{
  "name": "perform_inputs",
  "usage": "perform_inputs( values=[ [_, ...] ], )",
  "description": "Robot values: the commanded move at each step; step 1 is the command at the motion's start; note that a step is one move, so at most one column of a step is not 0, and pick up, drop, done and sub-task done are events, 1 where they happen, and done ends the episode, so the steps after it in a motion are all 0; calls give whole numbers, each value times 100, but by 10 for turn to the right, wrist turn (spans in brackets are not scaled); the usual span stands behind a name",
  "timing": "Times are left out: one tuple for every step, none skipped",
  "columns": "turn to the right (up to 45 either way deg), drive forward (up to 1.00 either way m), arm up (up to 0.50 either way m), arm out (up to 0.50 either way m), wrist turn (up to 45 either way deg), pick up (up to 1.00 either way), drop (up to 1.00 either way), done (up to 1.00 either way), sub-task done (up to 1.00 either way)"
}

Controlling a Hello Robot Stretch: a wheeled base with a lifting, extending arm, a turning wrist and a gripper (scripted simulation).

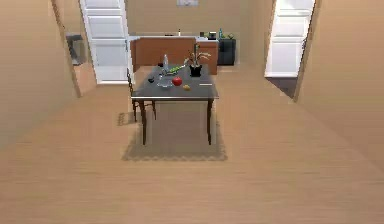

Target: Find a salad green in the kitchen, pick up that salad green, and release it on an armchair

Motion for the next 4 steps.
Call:
perform_inputs(
  values=[
    [240,0,0,0,0,0,0,0,0],
    [30,0,0,0,0,0,0,0,0],
    [0,100,0,0,0,0,0,0,0],
    [0,100,0,0,0,0,0,0,0]
  ],
)
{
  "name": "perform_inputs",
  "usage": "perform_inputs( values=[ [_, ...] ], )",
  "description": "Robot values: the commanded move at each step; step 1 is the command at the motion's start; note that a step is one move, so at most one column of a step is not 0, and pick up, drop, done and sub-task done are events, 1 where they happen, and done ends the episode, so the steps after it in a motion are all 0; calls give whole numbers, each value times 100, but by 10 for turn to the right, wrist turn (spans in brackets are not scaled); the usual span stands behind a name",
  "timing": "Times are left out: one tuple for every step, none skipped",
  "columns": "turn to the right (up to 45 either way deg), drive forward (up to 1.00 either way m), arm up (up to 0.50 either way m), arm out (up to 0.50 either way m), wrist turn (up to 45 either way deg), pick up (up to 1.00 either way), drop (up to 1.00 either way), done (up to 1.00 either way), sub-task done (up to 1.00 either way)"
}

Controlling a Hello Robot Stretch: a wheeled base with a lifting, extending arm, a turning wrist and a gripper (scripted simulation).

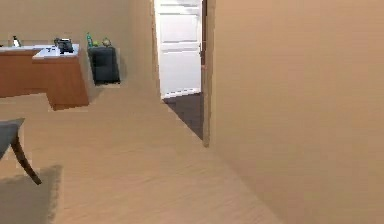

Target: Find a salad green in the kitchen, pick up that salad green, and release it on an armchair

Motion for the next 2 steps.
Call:
perform_inputs(
  values=[
    [0,10,0,0,0,0,0,0,0],
    [-180,0,0,0,0,0,0,0,0]
  ],
)
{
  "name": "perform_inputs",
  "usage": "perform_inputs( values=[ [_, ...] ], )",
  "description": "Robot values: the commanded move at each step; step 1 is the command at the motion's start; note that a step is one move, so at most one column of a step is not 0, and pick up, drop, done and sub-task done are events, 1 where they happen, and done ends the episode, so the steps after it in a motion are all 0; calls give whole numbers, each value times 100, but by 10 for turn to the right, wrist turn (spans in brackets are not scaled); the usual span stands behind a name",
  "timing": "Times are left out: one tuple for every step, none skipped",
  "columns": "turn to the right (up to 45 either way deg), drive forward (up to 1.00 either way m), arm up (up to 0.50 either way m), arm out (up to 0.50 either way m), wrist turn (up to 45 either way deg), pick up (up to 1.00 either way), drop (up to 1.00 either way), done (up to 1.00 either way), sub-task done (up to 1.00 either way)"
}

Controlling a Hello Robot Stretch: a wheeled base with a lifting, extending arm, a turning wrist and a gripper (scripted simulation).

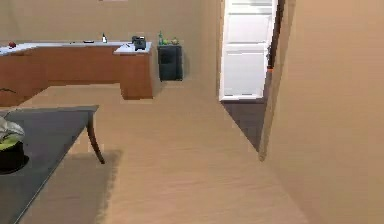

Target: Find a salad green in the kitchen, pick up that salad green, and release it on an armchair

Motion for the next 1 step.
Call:
perform_inputs(
  values=[
    [0,100,0,0,0,0,0,0,0]
  ],
)
